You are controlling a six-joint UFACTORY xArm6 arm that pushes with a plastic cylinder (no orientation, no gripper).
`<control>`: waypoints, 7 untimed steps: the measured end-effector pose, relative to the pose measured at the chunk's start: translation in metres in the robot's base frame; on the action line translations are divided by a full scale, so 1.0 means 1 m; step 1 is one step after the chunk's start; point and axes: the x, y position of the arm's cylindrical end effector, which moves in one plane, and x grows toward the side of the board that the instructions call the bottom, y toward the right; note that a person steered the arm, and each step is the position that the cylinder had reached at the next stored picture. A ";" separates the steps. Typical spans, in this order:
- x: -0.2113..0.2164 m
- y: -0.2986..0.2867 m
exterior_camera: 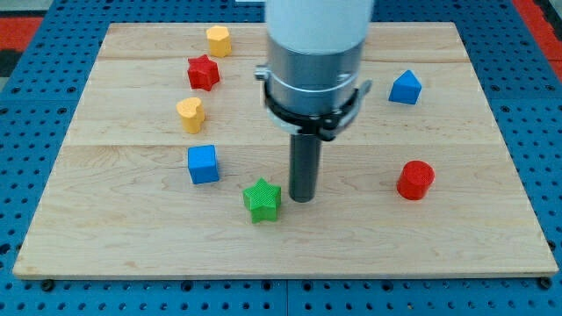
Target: Push the green star slightly to the left
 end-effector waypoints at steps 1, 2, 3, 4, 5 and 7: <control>0.000 -0.011; -0.038 0.022; -0.087 0.073; -0.089 0.141; -0.078 0.206; 0.027 0.196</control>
